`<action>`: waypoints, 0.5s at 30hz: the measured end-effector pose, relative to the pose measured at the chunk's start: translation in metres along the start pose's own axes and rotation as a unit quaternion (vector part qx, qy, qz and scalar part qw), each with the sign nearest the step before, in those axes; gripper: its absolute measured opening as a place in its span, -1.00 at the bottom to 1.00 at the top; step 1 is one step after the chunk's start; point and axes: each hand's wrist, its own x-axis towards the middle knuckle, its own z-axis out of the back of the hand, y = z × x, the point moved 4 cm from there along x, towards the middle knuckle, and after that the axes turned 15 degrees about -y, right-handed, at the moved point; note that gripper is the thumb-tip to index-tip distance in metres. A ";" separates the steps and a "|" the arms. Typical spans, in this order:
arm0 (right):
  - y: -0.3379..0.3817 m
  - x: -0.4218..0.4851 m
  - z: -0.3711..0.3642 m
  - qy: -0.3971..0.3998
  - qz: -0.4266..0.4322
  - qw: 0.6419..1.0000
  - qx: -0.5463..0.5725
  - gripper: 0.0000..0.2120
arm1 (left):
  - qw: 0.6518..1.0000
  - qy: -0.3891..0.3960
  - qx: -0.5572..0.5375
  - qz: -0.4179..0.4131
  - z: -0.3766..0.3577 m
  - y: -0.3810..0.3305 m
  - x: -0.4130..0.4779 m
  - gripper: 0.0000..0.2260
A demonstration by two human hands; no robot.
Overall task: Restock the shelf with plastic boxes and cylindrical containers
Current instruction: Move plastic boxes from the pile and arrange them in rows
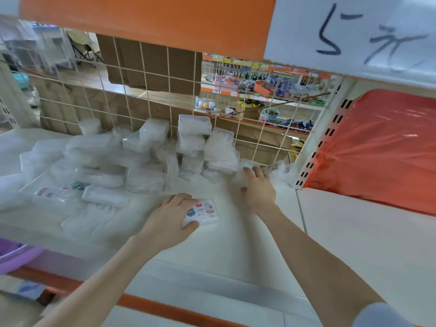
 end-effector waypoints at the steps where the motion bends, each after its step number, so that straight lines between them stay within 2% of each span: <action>1: -0.001 -0.002 0.000 -0.016 0.012 1.000 -0.016 -0.54 | 1.000 -0.007 -0.005 -0.008 0.002 -0.003 0.001 -0.53; 4: -0.007 -0.011 0.006 -0.054 0.069 0.996 -0.030 -0.63 | 0.999 -0.036 -0.027 -0.030 0.006 -0.017 0.005 -0.56; 6: -0.010 -0.024 0.015 -0.104 0.070 0.989 0.073 -0.63 | 0.996 -0.061 -0.047 -0.040 0.007 -0.028 0.009 -0.58; 8: -0.013 -0.041 0.025 -0.139 -0.021 0.961 0.239 -0.72 | 0.992 -0.088 -0.079 -0.037 0.008 -0.038 0.013 -0.58; 9: -0.014 -0.049 0.029 -0.131 -0.100 0.932 0.322 -0.82 | 0.991 -0.096 -0.092 -0.033 0.008 -0.043 0.016 -0.54; 10: -0.014 -0.056 0.032 -0.109 -0.182 0.889 0.406 -0.93 | 0.990 -0.098 -0.100 -0.029 0.006 -0.048 0.018 -0.49; 12: -0.011 -0.065 0.035 -0.042 -0.311 0.781 0.539 -0.90 | 0.990 -0.093 -0.106 -0.023 0.003 -0.055 0.022 -0.35; 13: -0.010 -0.069 0.038 -0.007 -0.343 0.739 0.580 -0.88 | 0.990 -0.089 -0.109 -0.025 0.001 -0.059 0.023 -0.28; 14: -0.008 -0.073 0.041 0.019 -0.358 0.714 0.601 -0.87 | 0.989 -0.086 -0.112 -0.030 0.000 -0.061 0.023 -0.24; 15: -0.007 -0.077 0.045 0.035 -0.362 0.705 0.609 -0.86 | 0.989 -0.082 -0.115 -0.038 -0.002 -0.064 0.023 -0.21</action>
